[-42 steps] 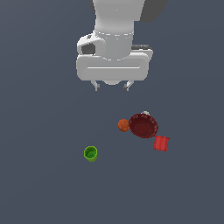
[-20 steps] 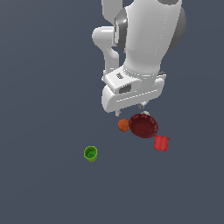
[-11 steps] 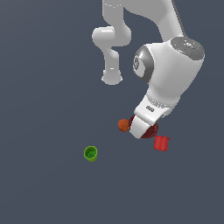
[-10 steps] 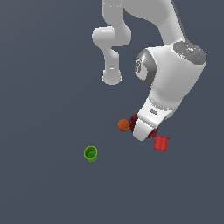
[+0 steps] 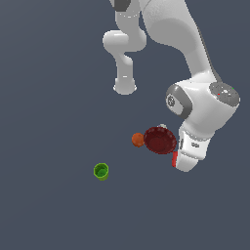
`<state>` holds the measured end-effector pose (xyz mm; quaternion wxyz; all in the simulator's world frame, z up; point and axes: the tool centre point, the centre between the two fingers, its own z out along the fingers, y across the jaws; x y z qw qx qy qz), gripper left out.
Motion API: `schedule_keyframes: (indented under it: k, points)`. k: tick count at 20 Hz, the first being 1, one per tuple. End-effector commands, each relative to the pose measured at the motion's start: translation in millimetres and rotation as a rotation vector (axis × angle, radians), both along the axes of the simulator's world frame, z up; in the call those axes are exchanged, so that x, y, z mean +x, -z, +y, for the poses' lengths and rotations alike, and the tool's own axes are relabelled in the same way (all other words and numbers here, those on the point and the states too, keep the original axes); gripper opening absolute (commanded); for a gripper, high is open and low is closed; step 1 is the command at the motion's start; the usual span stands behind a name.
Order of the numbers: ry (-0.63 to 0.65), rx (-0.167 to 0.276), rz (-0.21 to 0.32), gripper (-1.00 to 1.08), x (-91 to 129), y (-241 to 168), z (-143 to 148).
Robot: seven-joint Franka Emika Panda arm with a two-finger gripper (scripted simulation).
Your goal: Pick up a designated object from a clutter of objects.
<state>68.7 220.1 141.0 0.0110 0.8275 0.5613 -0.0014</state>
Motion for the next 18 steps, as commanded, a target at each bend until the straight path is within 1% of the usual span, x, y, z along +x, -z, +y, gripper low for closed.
schedule_keyframes:
  k: [1, 8, 14, 18]
  points:
    - [-0.062, 0.007, 0.004, 1.00, -1.4, 13.1, 13.2]
    - [-0.155, 0.018, 0.011, 1.00, -5.5, 33.6, 33.5]
    - [-0.158, 0.018, 0.012, 1.00, -6.2, 36.5, 34.4]
    - [-0.160, 0.018, 0.012, 1.00, -6.6, 49.5, 34.7]
